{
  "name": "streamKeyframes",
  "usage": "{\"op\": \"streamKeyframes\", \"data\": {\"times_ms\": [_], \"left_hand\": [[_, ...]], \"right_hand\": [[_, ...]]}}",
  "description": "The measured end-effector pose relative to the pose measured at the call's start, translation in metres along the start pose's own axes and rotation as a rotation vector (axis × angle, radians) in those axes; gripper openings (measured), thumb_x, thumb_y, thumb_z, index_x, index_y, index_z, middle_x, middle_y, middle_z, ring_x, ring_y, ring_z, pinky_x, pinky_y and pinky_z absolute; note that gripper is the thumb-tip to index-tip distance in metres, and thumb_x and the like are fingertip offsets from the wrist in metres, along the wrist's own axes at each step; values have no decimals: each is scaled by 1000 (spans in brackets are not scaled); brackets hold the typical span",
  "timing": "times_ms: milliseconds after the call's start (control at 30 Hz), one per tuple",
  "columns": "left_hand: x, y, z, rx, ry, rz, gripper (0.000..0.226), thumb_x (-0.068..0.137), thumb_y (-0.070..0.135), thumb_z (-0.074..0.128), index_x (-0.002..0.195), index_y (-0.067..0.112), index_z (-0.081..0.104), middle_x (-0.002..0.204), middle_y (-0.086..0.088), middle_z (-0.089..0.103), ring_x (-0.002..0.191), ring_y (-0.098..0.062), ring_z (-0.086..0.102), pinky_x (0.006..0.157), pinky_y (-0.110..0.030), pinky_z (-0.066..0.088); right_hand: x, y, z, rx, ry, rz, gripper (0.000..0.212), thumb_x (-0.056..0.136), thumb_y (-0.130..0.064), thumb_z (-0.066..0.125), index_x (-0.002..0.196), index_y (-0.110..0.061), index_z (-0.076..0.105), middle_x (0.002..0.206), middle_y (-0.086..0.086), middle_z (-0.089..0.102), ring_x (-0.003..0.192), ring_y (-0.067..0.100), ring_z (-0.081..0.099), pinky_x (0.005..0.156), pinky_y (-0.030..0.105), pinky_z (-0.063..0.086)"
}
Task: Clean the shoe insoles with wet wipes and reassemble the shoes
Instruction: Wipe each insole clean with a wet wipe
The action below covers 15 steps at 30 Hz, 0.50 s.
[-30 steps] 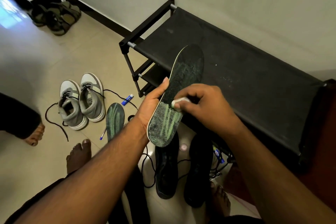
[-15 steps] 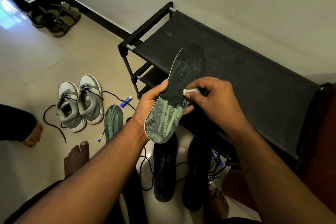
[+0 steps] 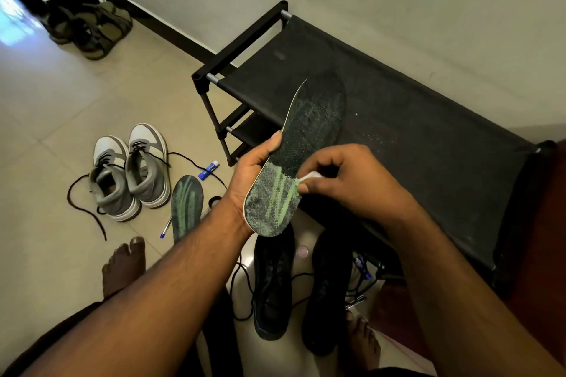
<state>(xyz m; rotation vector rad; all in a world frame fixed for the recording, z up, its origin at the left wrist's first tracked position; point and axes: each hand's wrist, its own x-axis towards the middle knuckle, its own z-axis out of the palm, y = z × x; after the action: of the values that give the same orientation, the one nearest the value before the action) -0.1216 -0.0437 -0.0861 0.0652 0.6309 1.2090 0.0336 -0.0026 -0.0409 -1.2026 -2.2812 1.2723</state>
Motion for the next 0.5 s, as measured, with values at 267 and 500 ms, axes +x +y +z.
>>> {"op": "streamKeyframes", "data": {"times_ms": [267, 500], "left_hand": [[6, -1, 1, 29, 41, -7, 39, 87, 33, 54, 98, 3, 77, 100, -13, 74, 87, -25, 72, 83, -38, 58], [5, -3, 4, 23, 52, 0, 40, 88, 34, 54, 96, 2, 77, 99, -13, 74, 85, -24, 73, 82, -34, 58]], "right_hand": [[2, 6, -4, -32, 234, -7, 8, 77, -16, 79, 82, -21, 75, 80, -10, 71, 77, 1, 66, 72, 20, 51], [1, 4, -1, -37, 188, -5, 6, 78, -18, 78, 83, -19, 75, 79, -11, 71, 77, 0, 65, 70, 19, 50]]}}
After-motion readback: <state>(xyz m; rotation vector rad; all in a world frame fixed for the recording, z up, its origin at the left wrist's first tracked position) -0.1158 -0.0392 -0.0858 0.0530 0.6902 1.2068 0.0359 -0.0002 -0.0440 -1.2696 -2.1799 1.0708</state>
